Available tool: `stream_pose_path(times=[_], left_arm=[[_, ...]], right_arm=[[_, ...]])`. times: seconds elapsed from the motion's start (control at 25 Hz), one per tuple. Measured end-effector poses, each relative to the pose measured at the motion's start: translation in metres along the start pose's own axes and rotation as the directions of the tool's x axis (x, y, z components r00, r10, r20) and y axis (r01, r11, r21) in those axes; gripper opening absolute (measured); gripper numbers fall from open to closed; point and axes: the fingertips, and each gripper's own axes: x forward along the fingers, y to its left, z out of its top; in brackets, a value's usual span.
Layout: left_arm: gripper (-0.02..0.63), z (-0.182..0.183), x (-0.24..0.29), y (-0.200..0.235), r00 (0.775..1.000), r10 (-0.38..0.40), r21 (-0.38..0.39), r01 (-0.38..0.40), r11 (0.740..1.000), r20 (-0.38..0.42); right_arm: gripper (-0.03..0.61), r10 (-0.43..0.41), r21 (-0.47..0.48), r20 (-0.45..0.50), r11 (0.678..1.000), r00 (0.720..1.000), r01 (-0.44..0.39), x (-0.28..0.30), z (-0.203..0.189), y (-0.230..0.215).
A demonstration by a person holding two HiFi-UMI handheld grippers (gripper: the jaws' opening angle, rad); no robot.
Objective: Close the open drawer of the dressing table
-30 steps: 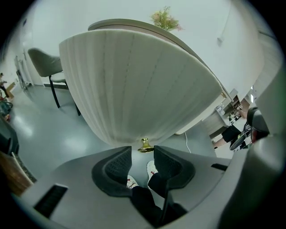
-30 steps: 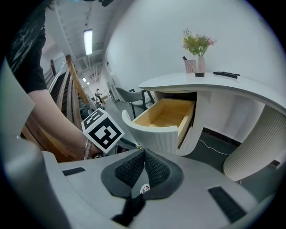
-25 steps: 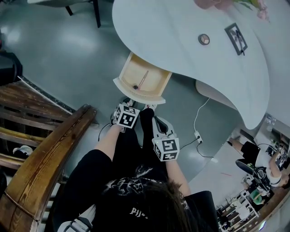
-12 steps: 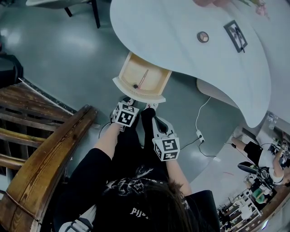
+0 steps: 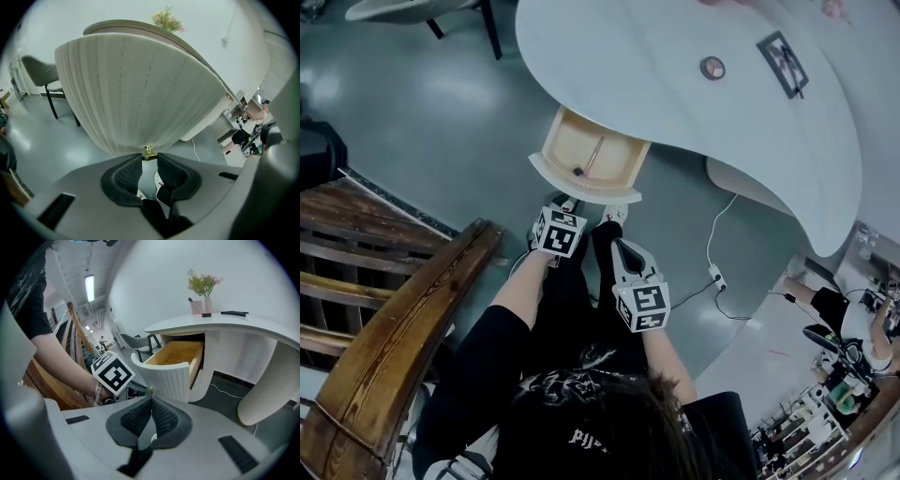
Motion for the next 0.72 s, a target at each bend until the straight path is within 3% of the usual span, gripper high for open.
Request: stream_pose_path(times=[0.72], left_arm=[[0.115,0.032,0.015,0.003,1.000,0.022,0.007,-0.023,1.000,0.018]], right_arm=[[0.026,-0.008,0.033,0.010,0.999,1.000,0.008,0.001,0.004,-0.022]])
